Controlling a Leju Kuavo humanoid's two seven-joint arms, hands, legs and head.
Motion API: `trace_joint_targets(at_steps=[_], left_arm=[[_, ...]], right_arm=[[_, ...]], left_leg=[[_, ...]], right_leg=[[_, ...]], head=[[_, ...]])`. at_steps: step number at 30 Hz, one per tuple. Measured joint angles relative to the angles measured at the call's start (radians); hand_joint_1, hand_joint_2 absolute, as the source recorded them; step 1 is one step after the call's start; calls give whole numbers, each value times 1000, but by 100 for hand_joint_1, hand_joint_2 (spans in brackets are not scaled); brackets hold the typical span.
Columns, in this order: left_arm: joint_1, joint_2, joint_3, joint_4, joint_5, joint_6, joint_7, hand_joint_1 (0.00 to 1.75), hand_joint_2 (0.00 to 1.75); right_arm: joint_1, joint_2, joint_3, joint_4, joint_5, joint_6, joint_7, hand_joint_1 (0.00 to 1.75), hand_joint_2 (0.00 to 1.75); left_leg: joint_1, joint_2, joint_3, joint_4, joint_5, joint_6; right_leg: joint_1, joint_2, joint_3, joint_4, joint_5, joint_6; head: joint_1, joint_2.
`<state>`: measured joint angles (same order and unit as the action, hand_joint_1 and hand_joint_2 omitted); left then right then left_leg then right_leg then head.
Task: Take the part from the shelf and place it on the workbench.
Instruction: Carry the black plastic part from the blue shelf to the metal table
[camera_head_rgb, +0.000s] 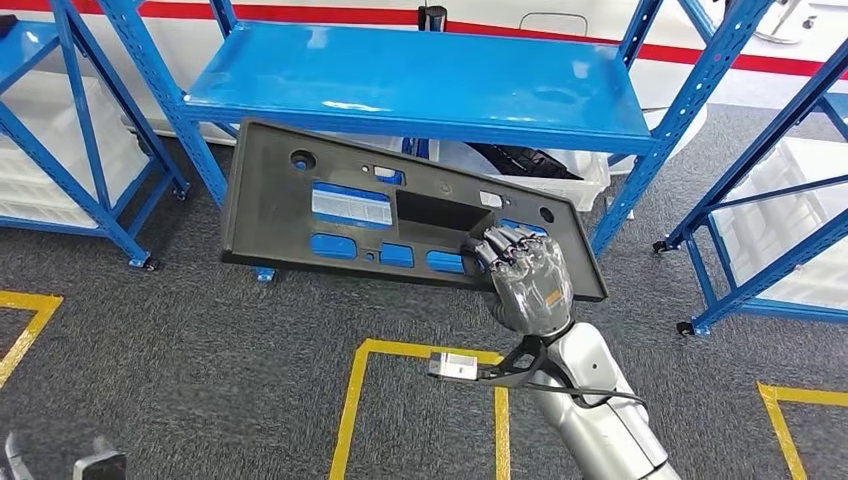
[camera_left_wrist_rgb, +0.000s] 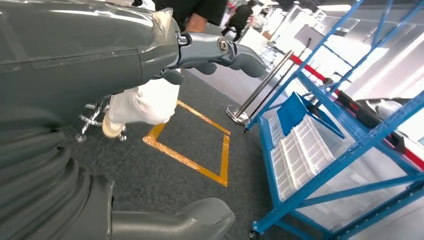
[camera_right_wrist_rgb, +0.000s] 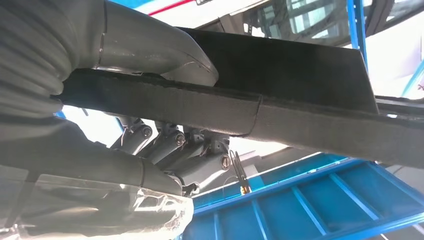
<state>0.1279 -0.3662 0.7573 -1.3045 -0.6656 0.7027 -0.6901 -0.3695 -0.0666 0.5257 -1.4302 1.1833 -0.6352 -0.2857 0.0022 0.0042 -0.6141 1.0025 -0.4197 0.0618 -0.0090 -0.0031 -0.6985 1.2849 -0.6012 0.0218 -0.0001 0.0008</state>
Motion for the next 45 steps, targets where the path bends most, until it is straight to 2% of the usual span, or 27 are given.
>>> trace_joint_targets(at_steps=[1,3,5,7,9,10,12,14,15,16,18,20,22,25,26,28,30,31,32,34,36,37,38,40,42,44,45], left_arm=[[4,0,1,1,-27,0,0,0,175],[20,0,-2,1,-56,0,0,0,175],[40,-1,-6,1,-71,0,0,0,175],[53,-2,-5,1,-101,1,0,0,175],[61,-1,-3,1,-111,1,0,0,175],[65,-1,-3,0,-113,1,0,0,175],[72,0,-1,0,-116,1,0,0,175],[75,0,-1,0,-108,1,0,0,175],[75,1,-2,0,-94,1,0,0,175],[74,1,-4,0,-79,1,0,0,175],[73,1,-8,0,-61,1,0,0,175],[73,2,-9,-1,-64,1,0,0,175],[71,2,-7,-3,-88,1,0,0,175],[68,2,4,-3,-123,1,0,0,175],[68,2,5,-3,-124,1,0,0,175],[67,2,9,-4,-131,1,0,0,175],[67,2,14,-4,-143,1,0,0,175],[66,2,16,-4,-149,1,0,0,175],[66,2,19,-4,-154,1,0,0,175],[66,2,24,-4,-159,1,0,0,175],[65,2,28,-4,-163,1,0,0,175],[65,2,30,-4,-164,1,0,0,175],[65,3,33,-4,-163,1,0,0,175],[64,3,37,-4,-150,1,0,0,175],[65,3,41,-4,-145,1,0,0,175],[66,3,42,-4,-142,1,0,0,175],[65,4,42,-4,-142,1,0,0,175]], right_arm=[[6,0,-5,0,8,0,2,175,175],[17,0,-19,-3,14,0,0,175,175],[22,0,-31,-8,8,0,-7,175,175],[23,0,-39,-13,5,0,-12,175,175],[25,0,-45,-15,4,0,-14,175,175],[26,1,-46,-15,4,0,-15,175,175],[28,3,-47,-16,4,0,-16,175,175],[29,4,-47,-16,4,0,-16,175,175],[29,5,-47,-16,5,0,-17,175,175],[30,6,-47,-16,6,0,-17,175,175],[30,8,-47,-16,6,0,-18,175,175],[29,9,-47,-17,6,0,-18,175,175],[28,10,-47,-18,5,0,-17,175,175],[33,10,-47,-19,7,0,-19,175,175],[35,10,-48,-19,7,0,-20,175,175],[38,10,-48,-20,9,0,-22,175,175],[41,10,-48,-20,10,0,-21,175,175],[43,10,-48,-20,11,0,-19,175,175],[44,9,-47,-20,12,0,-17,175,175],[45,10,-47,-21,13,0,-13,175,175],[44,10,-47,-26,13,0,-10,175,175],[44,10,-47,-30,13,0,-9,175,175],[45,10,-48,-34,13,0,-8,175,175],[47,10,-48,-38,12,0,-8,175,175],[49,10,-48,-40,12,0,-8,175,175],[51,11,-48,-41,12,0,-8,175,175],[52,11,-48,-42,12,0,-8,175,175]], left_leg=[[-2,0,-13,1,11,0],[-4,0,-36,1,30,-4],[-6,1,-51,3,48,-11],[-8,4,-58,1,67,-21],[-7,5,-62,-2,81,-33],[-4,3,-67,6,68,-41],[2,-3,-92,78,-17,-56],[8,-5,-123,212,-120,-72],[12,-6,-131,270,-142,-79],[17,-6,-125,301,-141,-84],[27,-5,-62,258,-98,-91],[33,-6,45,121,-75,-96],[30,-10,103,28,-86,-90],[20,-10,90,6,-79,-57],[18,-8,80,4,-69,-42],[14,-4,57,1,-46,-19],[10,-3,26,2,-23,-11],[8,-2,11,2,-12,-11],[7,-2,-5,3,1,-12],[5,-2,-34,5,24,-17],[3,-2,-51,6,45,-26],[2,-2,-54,5,55,-31],[2,-1,-56,3,64,-37],[4,-3,-59,1,74,-48],[7,-6,-76,41,21,-59],[11,-7,-108,156,-83,-67],[12,-7,-121,224,-119,-72]], right_leg=[[0,0,12,16,0,6],[2,0,92,-64,33,17],[9,0,205,-220,52,11],[17,0,258,-311,49,0],[11,-1,250,-324,60,-10],[6,-2,244,-325,70,-18],[-6,-5,228,-328,95,-34],[-4,-7,205,-327,119,-39],[-4,-7,192,-326,130,-37],[-5,-7,178,-325,140,-34],[-8,-7,154,-318,156,-25],[-9,-7,134,-303,165,-16],[-5,-8,116,-290,174,-2],[-4,-6,93,-281,186,26],[-5,-5,81,-264,170,27],[-9,-3,43,-171,92,15],[-8,-2,12,-44,21,9],[-8,-1,11,-5,13,14],[-7,-1,27,3,24,22],[-5,0,108,-79,68,34],[1,0,217,-230,68,26],[5,1,248,-283,57,18],[9,2,262,-313,49,10],[5,2,250,-318,60,-6],[-3,-1,236,-318,80,-27],[-4,-4,218,-317,102,-41],[-2,-5,207,-315,113,-41]], head=[[0,0],[0,0],[1,0],[0,0],[-2,0],[-3,0],[-6,0],[-8,0],[-8,0],[-8,0],[-8,0],[-9,0],[-9,0],[-9,0],[-8,0],[-6,0],[-2,0],[-2,0],[-1,0],[-1,0],[-2,0],[-3,0],[-4,0],[-5,0],[-7,0],[-10,0],[-10,0]])
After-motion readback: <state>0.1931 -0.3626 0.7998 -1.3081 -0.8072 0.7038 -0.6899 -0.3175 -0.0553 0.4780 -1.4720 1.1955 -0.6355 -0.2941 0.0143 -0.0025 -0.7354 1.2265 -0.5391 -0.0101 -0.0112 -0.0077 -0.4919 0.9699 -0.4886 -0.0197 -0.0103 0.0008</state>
